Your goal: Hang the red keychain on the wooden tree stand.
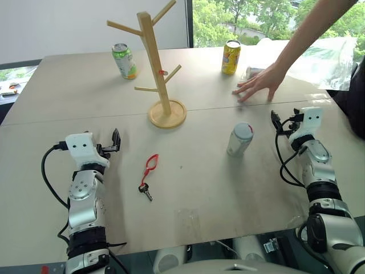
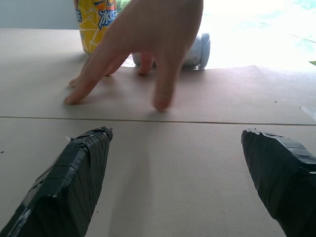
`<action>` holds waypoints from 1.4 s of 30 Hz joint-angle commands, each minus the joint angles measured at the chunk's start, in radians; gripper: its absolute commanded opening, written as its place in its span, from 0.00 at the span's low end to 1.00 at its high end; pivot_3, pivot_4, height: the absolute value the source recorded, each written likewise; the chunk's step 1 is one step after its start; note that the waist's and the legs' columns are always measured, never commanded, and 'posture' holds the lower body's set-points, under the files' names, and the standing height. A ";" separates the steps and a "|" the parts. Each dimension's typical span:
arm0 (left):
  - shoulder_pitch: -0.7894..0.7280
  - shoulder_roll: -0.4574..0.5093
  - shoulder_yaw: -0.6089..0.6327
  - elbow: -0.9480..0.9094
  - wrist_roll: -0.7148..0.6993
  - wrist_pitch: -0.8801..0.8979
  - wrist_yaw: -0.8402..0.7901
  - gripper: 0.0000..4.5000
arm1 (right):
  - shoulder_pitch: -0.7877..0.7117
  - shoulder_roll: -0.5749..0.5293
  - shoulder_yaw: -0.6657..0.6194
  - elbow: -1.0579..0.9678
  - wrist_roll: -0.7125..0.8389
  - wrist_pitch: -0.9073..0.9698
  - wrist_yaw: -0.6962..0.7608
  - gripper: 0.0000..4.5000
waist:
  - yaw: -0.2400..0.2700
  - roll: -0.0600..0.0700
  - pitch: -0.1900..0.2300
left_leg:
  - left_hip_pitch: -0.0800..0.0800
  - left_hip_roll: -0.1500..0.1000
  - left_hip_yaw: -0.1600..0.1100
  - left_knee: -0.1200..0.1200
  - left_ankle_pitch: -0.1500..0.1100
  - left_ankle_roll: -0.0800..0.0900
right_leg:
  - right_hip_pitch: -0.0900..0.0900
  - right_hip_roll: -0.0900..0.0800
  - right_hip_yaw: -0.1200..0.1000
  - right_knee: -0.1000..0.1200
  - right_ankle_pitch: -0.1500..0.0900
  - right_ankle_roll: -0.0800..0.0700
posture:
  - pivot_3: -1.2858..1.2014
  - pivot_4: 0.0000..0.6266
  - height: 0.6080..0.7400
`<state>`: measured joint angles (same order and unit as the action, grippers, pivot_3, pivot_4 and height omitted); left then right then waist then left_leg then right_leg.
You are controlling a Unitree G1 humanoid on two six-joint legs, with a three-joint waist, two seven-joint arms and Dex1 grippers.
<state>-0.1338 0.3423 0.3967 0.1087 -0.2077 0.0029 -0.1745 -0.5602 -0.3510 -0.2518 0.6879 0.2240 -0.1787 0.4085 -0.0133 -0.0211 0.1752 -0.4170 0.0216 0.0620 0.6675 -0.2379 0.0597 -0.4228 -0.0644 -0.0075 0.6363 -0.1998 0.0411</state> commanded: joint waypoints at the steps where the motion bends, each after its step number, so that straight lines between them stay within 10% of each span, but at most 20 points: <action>1: 0.003 0.015 0.013 -0.025 -0.007 -0.023 -0.004 0.99 | -0.025 -0.019 -0.017 -0.008 0.013 -0.018 0.006 1.00 | 0.000 0.000 0.000 | 0.000 0.000 0.000 0.000 0.000 0.000 | 0.000 0.000 0.000 0.000 0.000 0.000 | 0.52 0.24 1.00; 27: 0.013 0.006 -0.002 -0.087 -0.017 -0.035 -0.016 0.99 | -0.024 -0.019 -0.012 -0.004 0.005 -0.022 0.012 1.00 | 0.000 0.000 0.000 | 0.000 0.000 0.000 0.000 0.000 0.000 | 0.000 -0.002 0.000 0.000 -0.001 -0.002 | 0.52 0.24 1.00; 42: 0.455 0.100 -0.288 -0.687 -0.274 -0.018 -0.516 0.99 | 0.044 -0.116 -0.014 -0.528 0.304 0.327 0.259 1.00 | -0.007 0.002 0.001 | 0.002 0.000 0.002 -0.008 0.000 0.000 | -0.001 -0.006 0.002 -0.004 -0.002 -0.004 | 0.52 0.24 1.00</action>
<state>0.2924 0.4250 0.1339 -0.5201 -0.4753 0.0195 -0.6317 -0.5282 -0.4588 -0.2843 0.2752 0.4842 0.0929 0.6339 -0.0200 -0.0189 0.1761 -0.4150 0.0224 0.0636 0.6595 -0.2382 0.0597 -0.4241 -0.0699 -0.0053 0.6321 -0.2023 0.0365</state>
